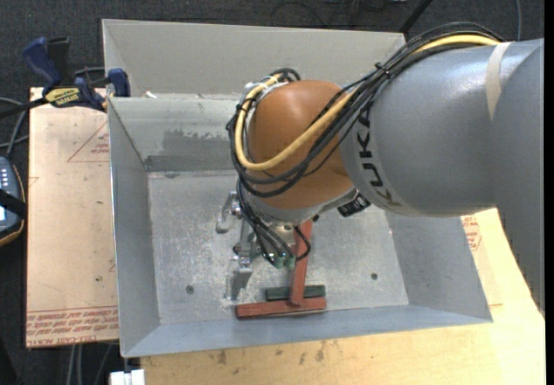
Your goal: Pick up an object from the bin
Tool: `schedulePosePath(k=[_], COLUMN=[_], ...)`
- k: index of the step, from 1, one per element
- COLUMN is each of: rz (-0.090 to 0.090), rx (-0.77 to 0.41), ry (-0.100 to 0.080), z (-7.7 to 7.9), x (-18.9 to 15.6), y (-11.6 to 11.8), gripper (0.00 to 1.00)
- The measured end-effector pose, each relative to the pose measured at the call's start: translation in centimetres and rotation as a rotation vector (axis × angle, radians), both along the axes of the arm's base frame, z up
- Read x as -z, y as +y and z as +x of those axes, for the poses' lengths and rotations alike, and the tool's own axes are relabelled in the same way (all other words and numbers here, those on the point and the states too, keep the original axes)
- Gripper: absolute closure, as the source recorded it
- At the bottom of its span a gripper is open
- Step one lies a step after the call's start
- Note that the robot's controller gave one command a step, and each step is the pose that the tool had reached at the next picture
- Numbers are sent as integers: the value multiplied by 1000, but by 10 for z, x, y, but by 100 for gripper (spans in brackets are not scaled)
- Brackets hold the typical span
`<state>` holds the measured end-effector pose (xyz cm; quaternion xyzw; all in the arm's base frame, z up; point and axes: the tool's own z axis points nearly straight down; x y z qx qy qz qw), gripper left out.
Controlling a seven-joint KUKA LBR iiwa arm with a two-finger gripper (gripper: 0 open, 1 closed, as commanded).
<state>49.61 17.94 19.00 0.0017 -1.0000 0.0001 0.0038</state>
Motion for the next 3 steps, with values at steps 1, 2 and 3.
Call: schedulePosePath(k=[1,2,3], rz=[1,3,12], rx=[3,-88,-249], ry=[-7,-12,-41], z=[2,-3,17], x=[-4,36,105], y=[-1,-28,-81], gripper=[0,0,100])
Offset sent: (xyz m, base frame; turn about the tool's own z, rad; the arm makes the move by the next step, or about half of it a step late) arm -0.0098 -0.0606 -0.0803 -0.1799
